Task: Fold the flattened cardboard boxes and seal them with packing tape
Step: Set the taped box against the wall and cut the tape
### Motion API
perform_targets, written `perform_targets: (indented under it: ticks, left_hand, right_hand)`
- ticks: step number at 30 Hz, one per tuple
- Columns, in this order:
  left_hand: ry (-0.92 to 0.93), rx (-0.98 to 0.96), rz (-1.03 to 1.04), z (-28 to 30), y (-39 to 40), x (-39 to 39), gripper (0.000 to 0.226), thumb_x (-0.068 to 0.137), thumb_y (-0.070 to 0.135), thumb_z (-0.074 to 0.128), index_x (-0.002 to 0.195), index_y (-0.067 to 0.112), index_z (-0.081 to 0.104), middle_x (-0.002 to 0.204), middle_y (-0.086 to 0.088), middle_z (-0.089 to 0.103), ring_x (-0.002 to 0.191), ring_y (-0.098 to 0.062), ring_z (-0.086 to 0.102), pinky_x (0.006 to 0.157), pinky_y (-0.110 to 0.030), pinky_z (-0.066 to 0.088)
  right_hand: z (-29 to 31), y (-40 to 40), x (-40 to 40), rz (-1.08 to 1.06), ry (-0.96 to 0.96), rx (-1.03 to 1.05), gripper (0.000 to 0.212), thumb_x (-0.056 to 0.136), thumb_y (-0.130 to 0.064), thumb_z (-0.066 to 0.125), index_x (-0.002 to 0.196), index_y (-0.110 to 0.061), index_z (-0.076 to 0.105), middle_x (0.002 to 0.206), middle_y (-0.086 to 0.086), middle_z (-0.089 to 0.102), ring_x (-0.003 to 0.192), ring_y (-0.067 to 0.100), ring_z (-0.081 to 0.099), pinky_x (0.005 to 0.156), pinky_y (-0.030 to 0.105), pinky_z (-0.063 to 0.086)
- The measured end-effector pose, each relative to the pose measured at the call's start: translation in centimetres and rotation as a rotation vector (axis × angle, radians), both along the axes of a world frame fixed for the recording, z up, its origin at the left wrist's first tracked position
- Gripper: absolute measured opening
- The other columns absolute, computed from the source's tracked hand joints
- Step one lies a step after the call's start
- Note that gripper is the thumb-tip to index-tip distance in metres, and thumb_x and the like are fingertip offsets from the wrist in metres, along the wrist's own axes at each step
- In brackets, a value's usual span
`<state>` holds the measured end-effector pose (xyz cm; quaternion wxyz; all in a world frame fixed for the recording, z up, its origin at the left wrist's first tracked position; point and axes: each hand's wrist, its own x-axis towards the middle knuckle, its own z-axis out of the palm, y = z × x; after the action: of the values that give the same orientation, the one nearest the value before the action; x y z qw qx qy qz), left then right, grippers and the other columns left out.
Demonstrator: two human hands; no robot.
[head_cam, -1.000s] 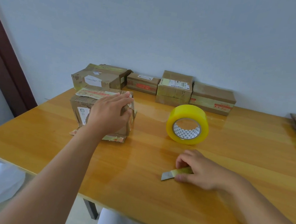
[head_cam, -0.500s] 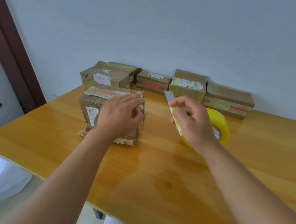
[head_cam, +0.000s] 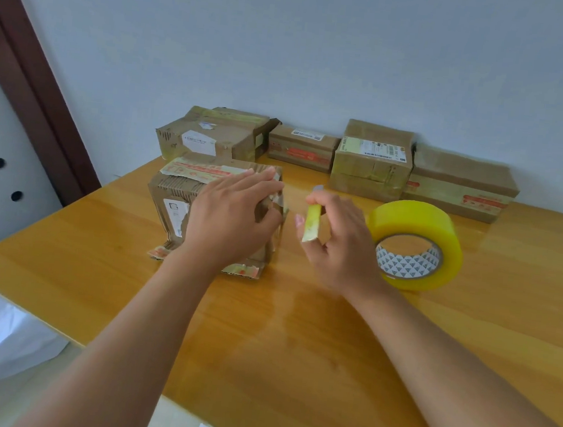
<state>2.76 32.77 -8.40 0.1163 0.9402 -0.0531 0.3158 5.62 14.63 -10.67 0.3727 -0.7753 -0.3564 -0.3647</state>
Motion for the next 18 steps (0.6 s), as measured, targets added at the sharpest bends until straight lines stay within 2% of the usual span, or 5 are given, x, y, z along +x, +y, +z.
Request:
perform_targets:
  ticks: [3, 6, 12, 18]
  left_hand:
    - [-0.024, 0.008, 0.006, -0.1, -0.1, 0.1, 0.04, 0.091, 0.042, 0.049, 0.125, 0.031, 0.067, 0.14, 0.01, 0.057, 0.134, -0.015, 0.05, 0.109, -0.039, 0.038]
    - [-0.045, 0.02, 0.005, 0.0, -0.1, 0.0, 0.04, 0.09, 0.04, 0.049, 0.123, 0.03, 0.068, 0.139, 0.009, 0.058, 0.132, -0.016, 0.052, 0.107, -0.038, 0.039]
    - [-0.061, 0.035, 0.005, -0.3, 0.1, 0.2, 0.036, 0.089, 0.038, 0.055, 0.12, 0.03, 0.07, 0.138, 0.01, 0.059, 0.131, -0.016, 0.054, 0.106, -0.037, 0.04]
    - [-0.058, 0.038, 0.008, -0.3, 0.1, 0.3, 0.035, 0.089, 0.04, 0.058, 0.12, 0.03, 0.069, 0.138, 0.01, 0.059, 0.131, -0.016, 0.053, 0.107, -0.038, 0.039]
  right_hand:
    - [-0.3, -0.2, -0.3, -0.003, 0.017, -0.051, 0.027, 0.095, -0.029, 0.053, 0.108, -0.007, 0.062, 0.096, 0.002, 0.067, 0.091, 0.024, 0.06, 0.096, 0.054, 0.043]
    - [0.0, -0.2, -0.6, 0.002, 0.073, -0.052, 0.028, 0.094, -0.029, 0.051, 0.109, -0.009, 0.063, 0.1, 0.0, 0.067, 0.095, 0.023, 0.061, 0.109, 0.062, 0.029]
    - [0.4, -0.2, -1.0, 0.035, 0.181, -0.056, 0.034, 0.086, -0.034, 0.051, 0.107, -0.012, 0.067, 0.1, -0.005, 0.066, 0.103, 0.02, 0.058, 0.115, 0.063, 0.014]
    - [0.7, 0.0, -0.8, 0.051, 0.261, -0.046, 0.043, 0.089, -0.043, 0.046, 0.109, -0.014, 0.07, 0.102, -0.008, 0.065, 0.107, 0.017, 0.056, 0.115, 0.064, 0.011]
